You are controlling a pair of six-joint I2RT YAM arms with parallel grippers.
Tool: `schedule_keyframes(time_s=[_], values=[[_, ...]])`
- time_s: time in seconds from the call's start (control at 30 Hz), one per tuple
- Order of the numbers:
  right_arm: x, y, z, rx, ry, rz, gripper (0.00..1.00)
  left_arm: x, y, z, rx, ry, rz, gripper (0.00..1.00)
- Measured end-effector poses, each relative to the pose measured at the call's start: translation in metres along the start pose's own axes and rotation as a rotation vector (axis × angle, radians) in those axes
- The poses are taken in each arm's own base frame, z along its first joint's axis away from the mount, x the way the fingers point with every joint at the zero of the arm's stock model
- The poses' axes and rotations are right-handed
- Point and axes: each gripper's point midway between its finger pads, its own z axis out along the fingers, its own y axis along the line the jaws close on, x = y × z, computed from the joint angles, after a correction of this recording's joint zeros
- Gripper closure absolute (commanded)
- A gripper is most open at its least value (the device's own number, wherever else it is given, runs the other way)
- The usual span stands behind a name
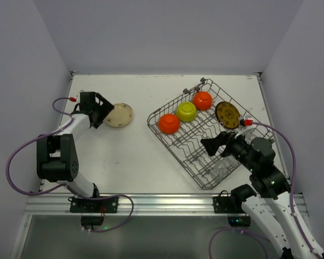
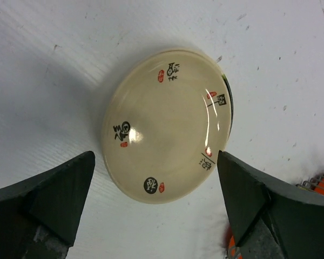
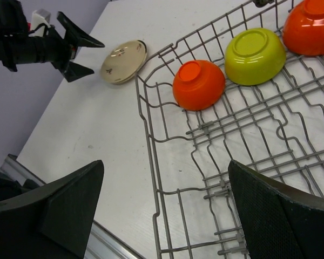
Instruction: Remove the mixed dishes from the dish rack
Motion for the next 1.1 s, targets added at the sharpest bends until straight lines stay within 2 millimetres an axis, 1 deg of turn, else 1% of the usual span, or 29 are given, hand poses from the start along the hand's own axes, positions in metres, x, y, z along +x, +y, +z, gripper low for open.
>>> schedule_keyframes(time_s=[0.1, 0.2, 0.3, 0.33, 0.37, 0.4, 0.47, 0.53, 0.57, 0.63, 0.7, 0.77, 0.87, 0.97, 1.03, 1.1], values=[[-0.002, -0.008, 0.006, 0.049, 0.012, 0.006, 0.01, -0.007, -0.005, -0.002, 0.000, -0.013, 0.016, 0.00], [-0.011, -0.019, 0.016, 0.130, 0.021, 0.007, 0.01, -0.010, -0.006, -0.005, -0.004, -0.018, 0.039, 0.00], [-0.021, -0.038, 0.029, 0.248, 0.036, -0.014, 0.01, -0.009, -0.004, -0.014, -0.009, -0.005, 0.067, 0.00], [-0.025, -0.047, 0.031, 0.301, 0.040, -0.029, 0.01, -0.009, -0.005, -0.019, -0.003, -0.002, 0.077, 0.00], [-0.029, -0.057, 0.034, 0.364, 0.049, -0.052, 0.01, -0.010, -0.009, -0.029, 0.015, -0.002, 0.091, 0.00], [-0.033, -0.066, 0.036, 0.415, 0.055, -0.074, 0.01, -0.012, -0.014, -0.040, 0.038, -0.007, 0.102, 0.00], [-0.041, -0.085, 0.037, 0.520, 0.072, -0.123, 0.01, -0.018, -0.029, -0.070, 0.115, -0.040, 0.129, 0.00], [-0.053, -0.101, 0.038, 0.614, 0.084, -0.181, 0.01, -0.022, -0.048, -0.112, 0.216, -0.095, 0.172, 0.00], [-0.059, -0.108, 0.038, 0.654, 0.089, -0.208, 0.01, -0.020, -0.058, -0.134, 0.269, -0.122, 0.203, 0.00], [-0.071, -0.119, 0.042, 0.720, 0.107, -0.259, 0.01, -0.011, -0.079, -0.177, 0.385, -0.163, 0.278, 0.00], [-0.081, -0.127, 0.049, 0.767, 0.130, -0.311, 0.01, 0.004, -0.089, -0.210, 0.478, -0.166, 0.364, 0.00], [-0.088, -0.137, 0.061, 0.799, 0.170, -0.382, 0.01, 0.014, -0.089, -0.231, 0.529, -0.165, 0.430, 0.00], [-0.088, -0.156, 0.080, 0.833, 0.261, -0.484, 0.01, 0.024, -0.074, -0.244, 0.547, -0.172, 0.523, 0.00], [-0.079, -0.180, 0.097, 0.851, 0.373, -0.580, 0.01, 0.039, -0.049, -0.242, 0.541, -0.171, 0.574, 0.00], [-0.070, -0.194, 0.102, 0.855, 0.447, -0.639, 0.01, 0.051, -0.034, -0.236, 0.526, -0.151, 0.591, 0.00], [-0.064, -0.204, 0.105, 0.854, 0.501, -0.685, 0.01, 0.060, -0.026, -0.236, 0.520, -0.129, 0.612, 0.00]])
